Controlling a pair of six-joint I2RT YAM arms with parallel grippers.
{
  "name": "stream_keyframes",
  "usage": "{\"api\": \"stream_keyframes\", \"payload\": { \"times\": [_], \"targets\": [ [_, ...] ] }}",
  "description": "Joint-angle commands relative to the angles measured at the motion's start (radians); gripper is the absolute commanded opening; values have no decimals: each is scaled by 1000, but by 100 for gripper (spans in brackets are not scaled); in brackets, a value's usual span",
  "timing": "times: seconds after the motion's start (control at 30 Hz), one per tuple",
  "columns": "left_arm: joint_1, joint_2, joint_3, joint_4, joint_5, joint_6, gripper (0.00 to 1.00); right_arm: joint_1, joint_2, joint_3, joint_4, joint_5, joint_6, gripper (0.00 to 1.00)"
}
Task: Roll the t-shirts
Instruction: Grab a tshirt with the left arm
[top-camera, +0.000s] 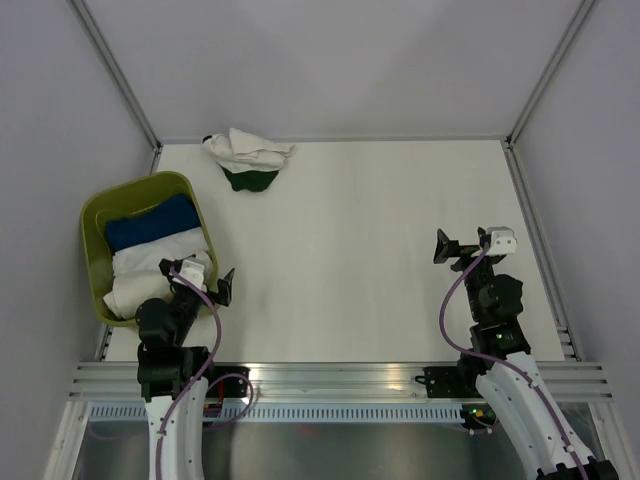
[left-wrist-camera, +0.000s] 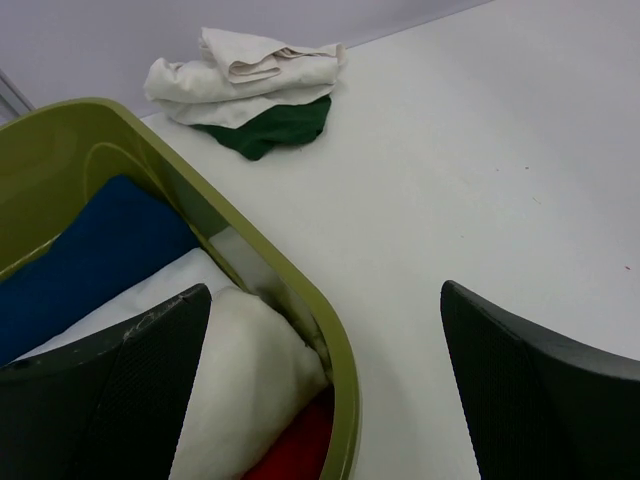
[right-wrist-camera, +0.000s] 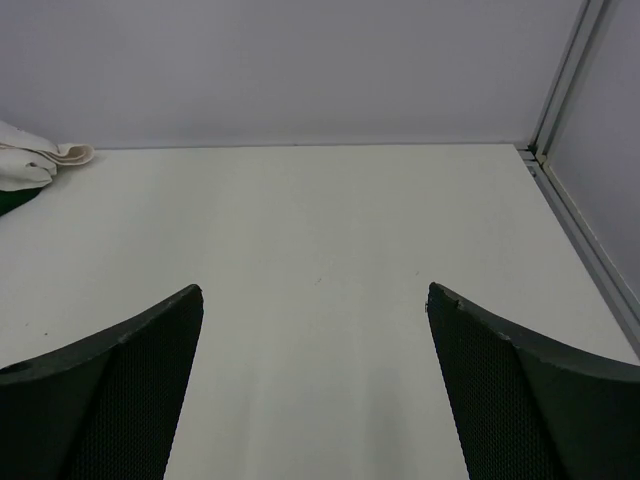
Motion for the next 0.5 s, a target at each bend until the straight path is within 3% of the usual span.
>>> {"api": "stream_keyframes", "payload": {
  "times": [0.0,0.07,0.17,0.27,0.4,0.47],
  "targets": [
    [1,-15,-1,23,-58,-39,100,-2,11,34,15,4,-5,98],
    [-1,-14,-1,29,-52,-17,100,-4,24,43,15,7,-4,98],
    [1,-18,-9,54,20,146,100,-4,50,77,1,34,36,98],
    [1,-4,9,107,26,181,100,-4,86,143,-24,34,90,98],
    [1,239,135,138,-87,126,100,-2,199,276,-108,1,161,98],
    [1,416,302,123,-112,115,100,-4,284,389,-174,-66,191,98]
  ]
}}
